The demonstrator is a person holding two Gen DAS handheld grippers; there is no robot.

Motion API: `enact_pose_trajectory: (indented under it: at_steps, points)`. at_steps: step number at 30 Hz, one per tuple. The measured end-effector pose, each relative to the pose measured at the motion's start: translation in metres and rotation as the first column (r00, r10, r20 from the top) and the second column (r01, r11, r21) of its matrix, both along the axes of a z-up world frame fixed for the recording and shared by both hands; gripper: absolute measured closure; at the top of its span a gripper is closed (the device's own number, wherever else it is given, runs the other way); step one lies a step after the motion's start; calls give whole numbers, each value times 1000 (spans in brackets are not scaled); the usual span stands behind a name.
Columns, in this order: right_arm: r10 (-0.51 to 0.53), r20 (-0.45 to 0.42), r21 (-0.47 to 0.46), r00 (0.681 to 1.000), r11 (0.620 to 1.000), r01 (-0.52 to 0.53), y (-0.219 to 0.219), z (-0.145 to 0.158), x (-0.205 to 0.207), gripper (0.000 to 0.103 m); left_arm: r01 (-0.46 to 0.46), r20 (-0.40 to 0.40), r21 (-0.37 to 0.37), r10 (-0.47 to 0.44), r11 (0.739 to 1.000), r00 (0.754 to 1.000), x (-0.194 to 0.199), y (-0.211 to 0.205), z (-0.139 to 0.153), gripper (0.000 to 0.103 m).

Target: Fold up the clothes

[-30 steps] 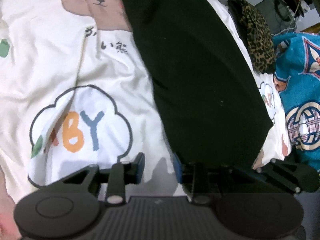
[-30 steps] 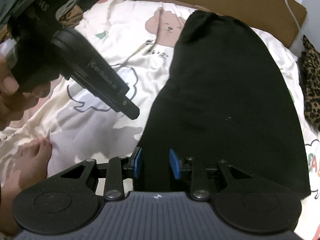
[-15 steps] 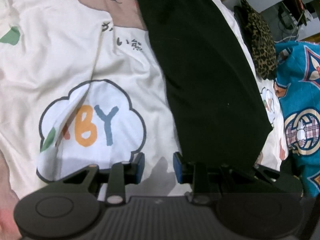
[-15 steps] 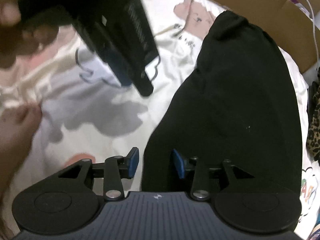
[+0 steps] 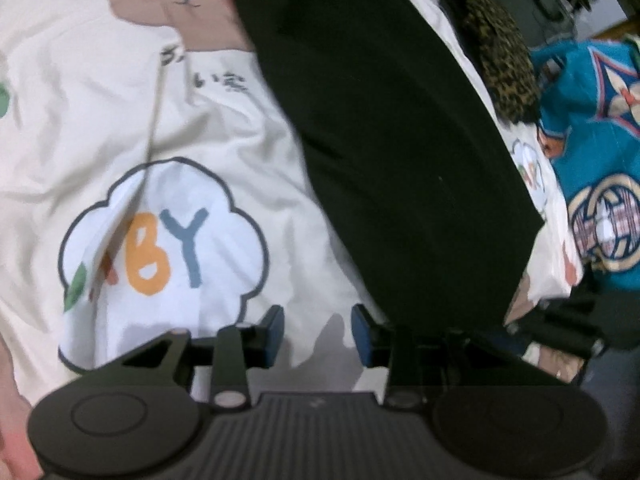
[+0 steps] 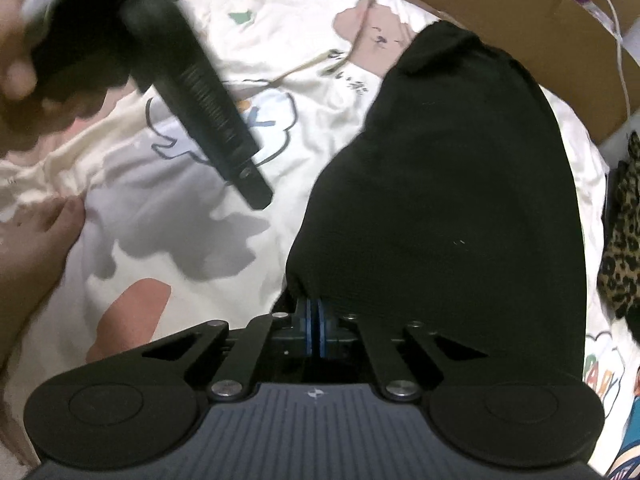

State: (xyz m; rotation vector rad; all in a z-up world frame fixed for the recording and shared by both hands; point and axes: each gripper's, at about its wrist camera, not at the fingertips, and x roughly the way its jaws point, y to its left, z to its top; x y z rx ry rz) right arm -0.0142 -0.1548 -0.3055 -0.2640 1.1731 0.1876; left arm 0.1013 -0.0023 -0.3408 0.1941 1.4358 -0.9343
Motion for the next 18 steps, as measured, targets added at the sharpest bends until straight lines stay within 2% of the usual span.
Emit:
enact_pose_trajectory:
  at_steps: [3, 5, 6, 12, 18]
  points:
    - [-40, -12, 58, 999, 998, 40, -16, 5, -1, 98, 47, 20, 1, -47, 999, 999, -10, -7, 0, 59]
    - [-72, -23, 86, 997, 994, 74, -26, 6, 1, 98, 81, 32, -2, -81, 997, 996, -18, -13, 0, 48]
    - [-96, -29, 98, 995, 990, 98, -32, 6, 0, 98, 98, 42, -1, -98, 995, 994, -22, -17, 0, 47]
    - [-142, -22, 124, 990, 982, 144, -49, 9, -2, 98, 186, 98, 4, -185, 983, 978, -46, -38, -2, 43]
    - [-146, -15, 159, 989, 976, 147, -58, 14, -4, 102, 210, 116, 37, -212, 977, 970, -51, -54, -12, 43]
